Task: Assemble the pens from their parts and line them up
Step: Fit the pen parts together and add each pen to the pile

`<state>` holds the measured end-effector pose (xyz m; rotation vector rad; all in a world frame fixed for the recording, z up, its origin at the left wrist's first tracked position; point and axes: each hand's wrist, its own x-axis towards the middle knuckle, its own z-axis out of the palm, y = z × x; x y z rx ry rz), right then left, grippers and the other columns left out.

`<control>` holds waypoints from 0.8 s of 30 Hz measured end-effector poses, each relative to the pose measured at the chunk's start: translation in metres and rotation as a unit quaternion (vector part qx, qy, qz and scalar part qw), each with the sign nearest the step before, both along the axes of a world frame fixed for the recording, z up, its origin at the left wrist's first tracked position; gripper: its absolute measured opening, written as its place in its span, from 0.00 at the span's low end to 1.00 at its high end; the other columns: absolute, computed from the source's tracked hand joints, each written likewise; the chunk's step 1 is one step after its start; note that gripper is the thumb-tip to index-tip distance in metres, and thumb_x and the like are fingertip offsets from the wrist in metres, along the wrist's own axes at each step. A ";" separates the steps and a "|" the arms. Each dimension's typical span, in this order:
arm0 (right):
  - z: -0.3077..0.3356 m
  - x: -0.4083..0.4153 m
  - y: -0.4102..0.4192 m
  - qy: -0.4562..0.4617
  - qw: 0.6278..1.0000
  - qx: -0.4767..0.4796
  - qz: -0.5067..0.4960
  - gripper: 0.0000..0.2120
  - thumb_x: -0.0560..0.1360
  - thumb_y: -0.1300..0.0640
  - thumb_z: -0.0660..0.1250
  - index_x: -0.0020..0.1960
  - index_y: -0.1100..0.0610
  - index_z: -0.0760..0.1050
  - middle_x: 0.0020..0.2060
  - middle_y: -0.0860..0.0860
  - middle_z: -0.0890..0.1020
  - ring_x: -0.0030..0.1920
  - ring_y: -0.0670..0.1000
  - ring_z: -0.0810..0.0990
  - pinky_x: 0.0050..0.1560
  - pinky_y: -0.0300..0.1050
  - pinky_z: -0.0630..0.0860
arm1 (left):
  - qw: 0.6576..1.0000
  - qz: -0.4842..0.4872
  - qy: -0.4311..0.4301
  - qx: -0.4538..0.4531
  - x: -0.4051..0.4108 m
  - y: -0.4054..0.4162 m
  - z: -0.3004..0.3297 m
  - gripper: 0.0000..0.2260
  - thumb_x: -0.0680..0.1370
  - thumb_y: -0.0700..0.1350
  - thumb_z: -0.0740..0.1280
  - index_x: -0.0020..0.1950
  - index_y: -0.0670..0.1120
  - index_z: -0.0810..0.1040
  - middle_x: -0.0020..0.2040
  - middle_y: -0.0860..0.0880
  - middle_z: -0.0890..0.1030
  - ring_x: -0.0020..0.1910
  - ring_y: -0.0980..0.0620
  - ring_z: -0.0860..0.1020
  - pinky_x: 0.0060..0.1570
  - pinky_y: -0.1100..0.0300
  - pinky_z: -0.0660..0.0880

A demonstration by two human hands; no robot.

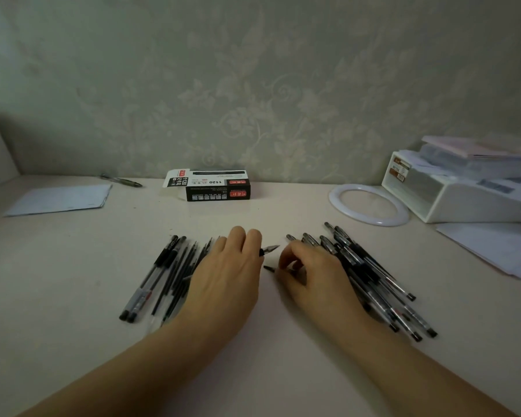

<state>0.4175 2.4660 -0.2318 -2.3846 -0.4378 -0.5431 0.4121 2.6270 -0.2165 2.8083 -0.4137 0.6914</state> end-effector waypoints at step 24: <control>0.013 -0.001 -0.004 0.110 0.957 0.246 0.106 0.03 0.74 0.51 0.72 0.42 0.49 0.83 0.35 0.49 0.85 0.39 0.50 0.83 0.49 0.50 0.80 | 0.993 -0.096 0.017 -0.074 -0.018 0.012 0.006 0.13 0.81 0.54 0.55 0.59 0.54 0.76 0.48 0.55 0.74 0.40 0.53 0.76 0.33 0.59 0.68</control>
